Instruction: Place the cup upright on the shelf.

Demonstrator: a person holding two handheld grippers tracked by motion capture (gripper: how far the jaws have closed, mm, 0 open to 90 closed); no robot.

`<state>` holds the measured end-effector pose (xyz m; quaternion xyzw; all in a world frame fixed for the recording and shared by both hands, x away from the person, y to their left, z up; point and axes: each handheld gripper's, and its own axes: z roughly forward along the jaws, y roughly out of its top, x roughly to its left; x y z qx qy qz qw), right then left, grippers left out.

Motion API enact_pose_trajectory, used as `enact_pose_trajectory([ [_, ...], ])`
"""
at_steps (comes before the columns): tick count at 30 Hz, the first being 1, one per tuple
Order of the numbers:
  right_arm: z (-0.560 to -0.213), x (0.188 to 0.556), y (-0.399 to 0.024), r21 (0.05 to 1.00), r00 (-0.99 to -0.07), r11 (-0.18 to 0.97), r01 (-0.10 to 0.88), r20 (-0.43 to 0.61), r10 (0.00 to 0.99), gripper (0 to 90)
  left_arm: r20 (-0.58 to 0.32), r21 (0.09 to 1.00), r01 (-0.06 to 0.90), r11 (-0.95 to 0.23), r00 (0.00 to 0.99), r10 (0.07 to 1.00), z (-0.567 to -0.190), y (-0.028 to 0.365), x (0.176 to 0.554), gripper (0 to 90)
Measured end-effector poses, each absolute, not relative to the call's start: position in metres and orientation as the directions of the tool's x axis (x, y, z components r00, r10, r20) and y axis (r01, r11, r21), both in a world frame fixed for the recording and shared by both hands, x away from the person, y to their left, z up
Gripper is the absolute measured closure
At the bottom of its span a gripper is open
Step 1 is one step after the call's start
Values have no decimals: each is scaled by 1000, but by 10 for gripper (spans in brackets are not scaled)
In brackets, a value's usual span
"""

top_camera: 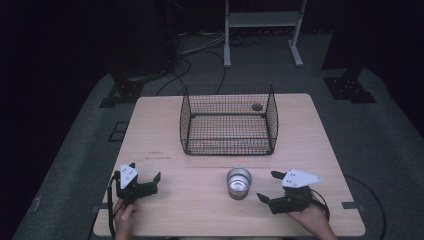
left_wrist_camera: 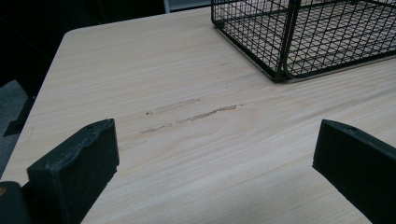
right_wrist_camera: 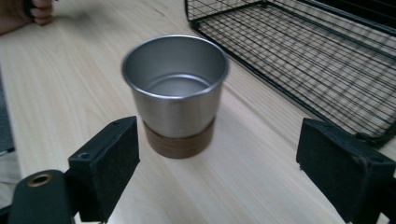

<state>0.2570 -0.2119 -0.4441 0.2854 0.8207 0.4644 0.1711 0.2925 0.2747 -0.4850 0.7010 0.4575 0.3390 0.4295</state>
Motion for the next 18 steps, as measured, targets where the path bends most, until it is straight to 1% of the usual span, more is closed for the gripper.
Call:
enact_pose_trajectory([
  [11, -448, 258, -201, 855, -808, 416, 308, 4, 590, 124, 84, 912, 350, -214, 352, 932, -485, 275, 292, 0],
  [18, -452, 264, -188, 836, -821, 448, 316, 4, 571, 104, 84, 912, 350, -214, 352, 932, -485, 275, 292, 0],
])
